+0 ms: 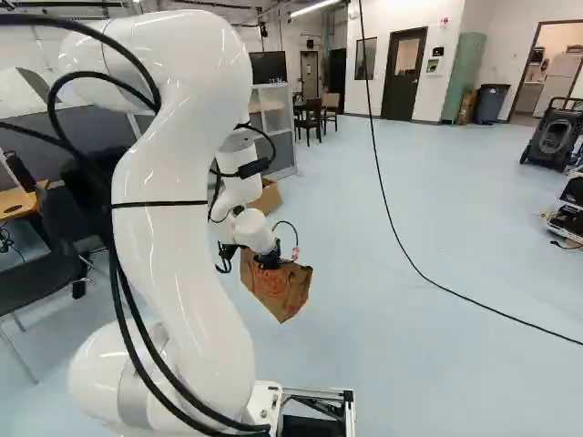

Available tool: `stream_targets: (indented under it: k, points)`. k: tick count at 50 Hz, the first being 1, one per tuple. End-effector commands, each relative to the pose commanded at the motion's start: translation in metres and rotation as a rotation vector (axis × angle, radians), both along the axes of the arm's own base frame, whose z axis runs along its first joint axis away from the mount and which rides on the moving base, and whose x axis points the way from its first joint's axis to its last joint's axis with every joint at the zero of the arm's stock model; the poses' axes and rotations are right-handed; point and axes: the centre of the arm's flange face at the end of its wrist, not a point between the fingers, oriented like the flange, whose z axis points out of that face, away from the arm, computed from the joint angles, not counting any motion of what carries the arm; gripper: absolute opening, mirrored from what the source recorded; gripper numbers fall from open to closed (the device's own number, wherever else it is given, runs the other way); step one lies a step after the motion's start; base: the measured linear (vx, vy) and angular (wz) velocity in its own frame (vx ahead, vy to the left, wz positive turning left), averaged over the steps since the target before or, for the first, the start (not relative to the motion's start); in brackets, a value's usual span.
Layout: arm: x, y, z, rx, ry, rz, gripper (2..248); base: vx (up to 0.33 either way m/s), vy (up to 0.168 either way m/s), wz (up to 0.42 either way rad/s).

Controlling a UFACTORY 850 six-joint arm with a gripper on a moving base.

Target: Pick up the grocery bag from the ground

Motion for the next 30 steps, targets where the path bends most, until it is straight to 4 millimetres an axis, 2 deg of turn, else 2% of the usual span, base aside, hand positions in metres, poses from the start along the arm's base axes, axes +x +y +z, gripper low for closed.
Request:
stream_targets:
  k: [30]
  points:
    - [-0.009,-0.001,0.017,0.049,-0.060,-0.086,21,0.000,0.000,0.000]
